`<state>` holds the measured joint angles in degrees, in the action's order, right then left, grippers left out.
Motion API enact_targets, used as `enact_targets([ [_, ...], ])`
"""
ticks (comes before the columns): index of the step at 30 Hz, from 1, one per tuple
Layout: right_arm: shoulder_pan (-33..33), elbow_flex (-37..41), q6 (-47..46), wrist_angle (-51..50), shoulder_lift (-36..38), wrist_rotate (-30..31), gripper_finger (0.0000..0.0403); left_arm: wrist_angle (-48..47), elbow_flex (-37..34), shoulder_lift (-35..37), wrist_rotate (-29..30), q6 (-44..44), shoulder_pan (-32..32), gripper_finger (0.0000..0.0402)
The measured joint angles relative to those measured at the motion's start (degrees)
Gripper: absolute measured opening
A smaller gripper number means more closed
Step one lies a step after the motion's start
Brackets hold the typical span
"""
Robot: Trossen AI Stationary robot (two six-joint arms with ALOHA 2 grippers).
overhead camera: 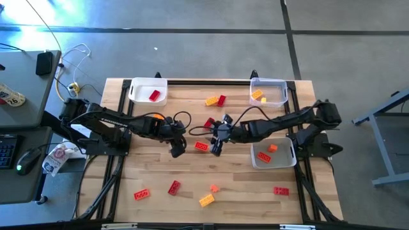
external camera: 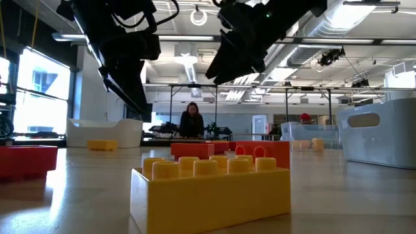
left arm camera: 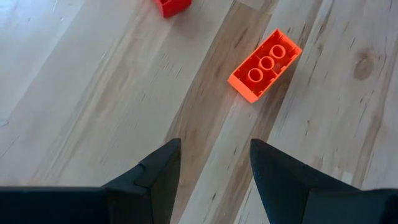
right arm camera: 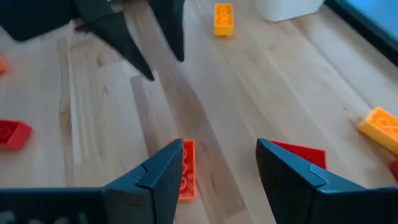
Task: Sort & place blocks by color
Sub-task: Put the orange game piece into the gray bin
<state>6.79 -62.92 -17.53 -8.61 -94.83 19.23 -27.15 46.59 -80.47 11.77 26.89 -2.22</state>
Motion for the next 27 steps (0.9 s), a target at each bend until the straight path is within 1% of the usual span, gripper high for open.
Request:
enact_targets([
  [4,0.17,0.0,1.75,1.26,-2.6,-1.77,0.0191,0.1,0.0,0.0,0.0,-0.02,0.0,0.0179],
  [7,0.61,0.0,2.99,1.53,-4.68,-1.59,0.0191,0.1,0.0,0.0,0.0,-0.02,0.0,0.0179],
  [13,1.27,0.0,3.04,5.48,-8.48,-1.45,0.0191,0.15,0.0,0.0,0.0,-0.02,0.0,0.0179],
  [18,1.26,0.01,1.29,7.62,-10.75,-3.26,0.0191,0.11,0.0,0.0,0.0,0.06,0.0,0.0179],
  [27,1.25,0.02,-1.62,10.11,-14.78,-3.12,0.0191,0.16,-0.01,0.0,0.0,0.11,0.0,0.0179],
])
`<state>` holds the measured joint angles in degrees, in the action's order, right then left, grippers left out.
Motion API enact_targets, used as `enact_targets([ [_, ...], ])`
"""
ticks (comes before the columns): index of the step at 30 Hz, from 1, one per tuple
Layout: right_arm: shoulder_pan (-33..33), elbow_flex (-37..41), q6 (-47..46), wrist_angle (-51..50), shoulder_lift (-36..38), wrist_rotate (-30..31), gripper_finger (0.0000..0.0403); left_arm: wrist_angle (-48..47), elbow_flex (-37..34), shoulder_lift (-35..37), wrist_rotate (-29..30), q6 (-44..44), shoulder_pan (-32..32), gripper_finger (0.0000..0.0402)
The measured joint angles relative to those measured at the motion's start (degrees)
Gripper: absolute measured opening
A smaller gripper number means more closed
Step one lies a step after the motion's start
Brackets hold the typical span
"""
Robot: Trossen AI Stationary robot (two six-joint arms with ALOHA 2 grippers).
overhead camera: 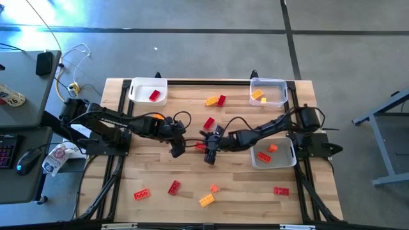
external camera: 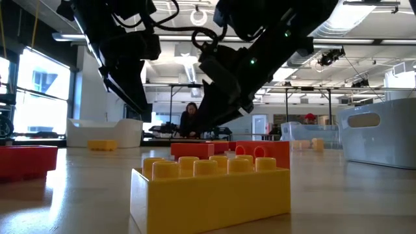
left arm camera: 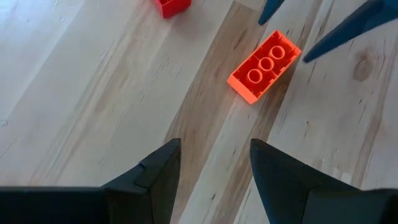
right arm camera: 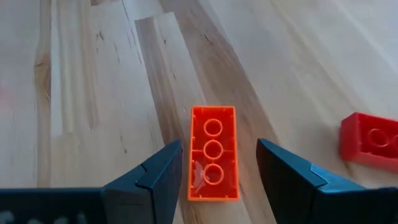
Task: Sort & place blocks by color
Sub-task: Put the orange game piece into the gray bin
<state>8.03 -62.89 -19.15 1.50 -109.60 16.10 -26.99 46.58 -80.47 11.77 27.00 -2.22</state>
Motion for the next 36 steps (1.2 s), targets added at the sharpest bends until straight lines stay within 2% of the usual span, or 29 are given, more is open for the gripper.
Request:
enact_targets([
  [31,0.26,-0.02,0.1,1.64,-6.18,-1.44,0.0191,0.14,-0.03,-0.02,2.54,-0.2,-0.02,0.0179],
  [36,0.28,-0.04,0.1,2.13,-6.28,-0.79,0.0166,0.23,-0.03,-0.02,2.6,-0.95,-0.02,0.0179],
])
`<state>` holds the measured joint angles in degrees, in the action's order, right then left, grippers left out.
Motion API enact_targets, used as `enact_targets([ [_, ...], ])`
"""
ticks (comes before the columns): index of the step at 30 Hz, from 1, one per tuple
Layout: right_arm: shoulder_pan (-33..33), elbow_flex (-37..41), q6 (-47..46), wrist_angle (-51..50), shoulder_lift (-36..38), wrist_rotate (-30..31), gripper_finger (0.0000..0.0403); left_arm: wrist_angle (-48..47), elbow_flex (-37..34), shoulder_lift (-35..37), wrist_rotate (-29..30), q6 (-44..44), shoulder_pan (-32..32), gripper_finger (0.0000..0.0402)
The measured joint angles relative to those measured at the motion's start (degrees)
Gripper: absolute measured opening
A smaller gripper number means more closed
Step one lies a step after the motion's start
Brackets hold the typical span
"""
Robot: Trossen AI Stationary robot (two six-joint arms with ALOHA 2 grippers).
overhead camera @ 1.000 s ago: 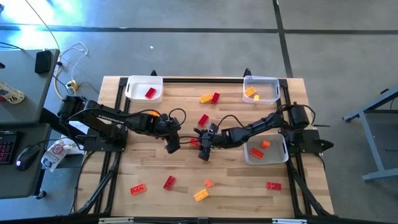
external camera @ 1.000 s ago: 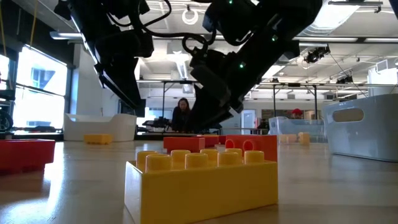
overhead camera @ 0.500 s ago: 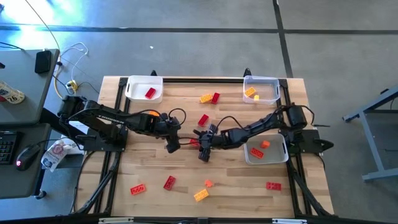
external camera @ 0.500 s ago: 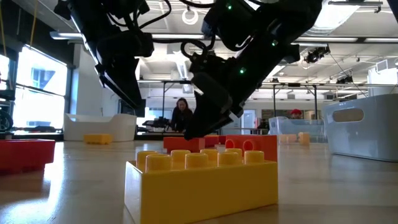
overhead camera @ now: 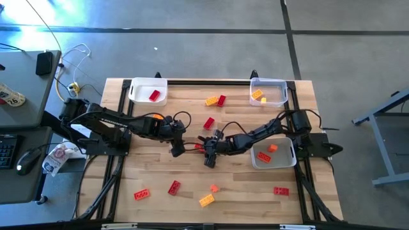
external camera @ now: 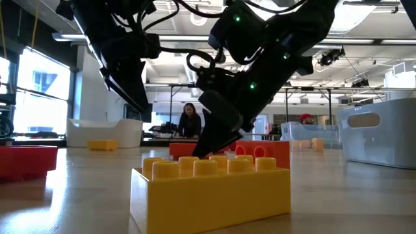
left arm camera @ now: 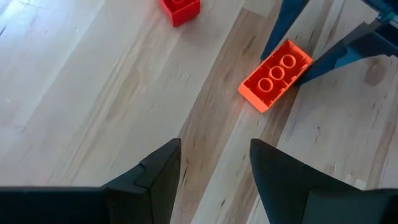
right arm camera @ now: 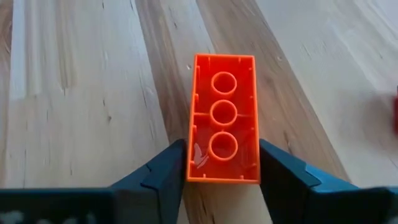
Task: Sort & place blocks by color
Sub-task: Put the orange game piece into the gray bin
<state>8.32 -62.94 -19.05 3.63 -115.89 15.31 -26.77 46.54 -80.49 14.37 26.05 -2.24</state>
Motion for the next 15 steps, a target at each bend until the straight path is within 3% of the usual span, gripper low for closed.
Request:
enact_targets([
  [4,0.02,0.01,-0.04,0.21,-0.01,0.04,0.0114,0.01,0.0,0.0,0.01,-0.1,0.0,0.0179],
  [15,0.92,0.11,-4.55,-4.2,2.09,0.9,0.0114,0.0,0.0,0.0,0.0,-0.29,-0.02,0.0179],
])
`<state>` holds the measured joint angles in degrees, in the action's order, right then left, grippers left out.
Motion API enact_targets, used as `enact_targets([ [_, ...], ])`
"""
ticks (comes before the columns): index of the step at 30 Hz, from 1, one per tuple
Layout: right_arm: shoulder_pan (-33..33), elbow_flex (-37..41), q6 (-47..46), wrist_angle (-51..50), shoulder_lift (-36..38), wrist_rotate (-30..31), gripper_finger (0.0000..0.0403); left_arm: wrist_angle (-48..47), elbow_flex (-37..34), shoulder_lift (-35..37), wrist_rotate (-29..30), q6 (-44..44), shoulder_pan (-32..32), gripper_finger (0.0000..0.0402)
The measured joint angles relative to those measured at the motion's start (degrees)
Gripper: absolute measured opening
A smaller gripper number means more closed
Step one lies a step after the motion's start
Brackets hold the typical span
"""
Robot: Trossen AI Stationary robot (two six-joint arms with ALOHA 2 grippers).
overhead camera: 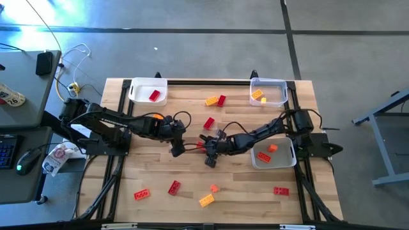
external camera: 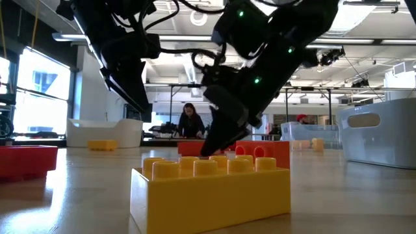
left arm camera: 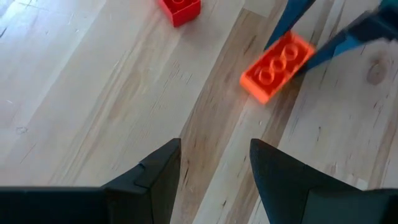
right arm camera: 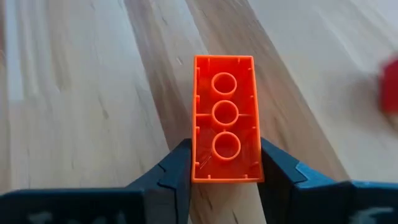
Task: Sort & place blocks by color
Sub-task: Put the orange game piece into the gray bin
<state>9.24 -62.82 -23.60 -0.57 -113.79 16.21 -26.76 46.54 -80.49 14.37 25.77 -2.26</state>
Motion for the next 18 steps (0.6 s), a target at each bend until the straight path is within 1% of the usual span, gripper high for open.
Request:
enact_targets([
  [3,1.27,0.02,-0.98,-3.9,2.66,3.3,0.0114,-0.02,0.0,0.0,0.0,0.01,0.0,0.0179],
  [9,4.11,0.0,-4.23,-14.78,9.1,11.97,0.0114,0.13,0.0,0.0,0.29,0.04,0.0,0.0179],
  [12,5.73,-0.02,-7.27,-20.17,12.33,17.35,0.0114,0.38,0.0,0.0,1.09,0.03,0.0,0.0179],
  [18,8.66,-0.02,-14.72,-30.34,17.19,25.11,0.0114,3.71,0.0,0.0,1.29,0.01,-0.02,0.0179],
])
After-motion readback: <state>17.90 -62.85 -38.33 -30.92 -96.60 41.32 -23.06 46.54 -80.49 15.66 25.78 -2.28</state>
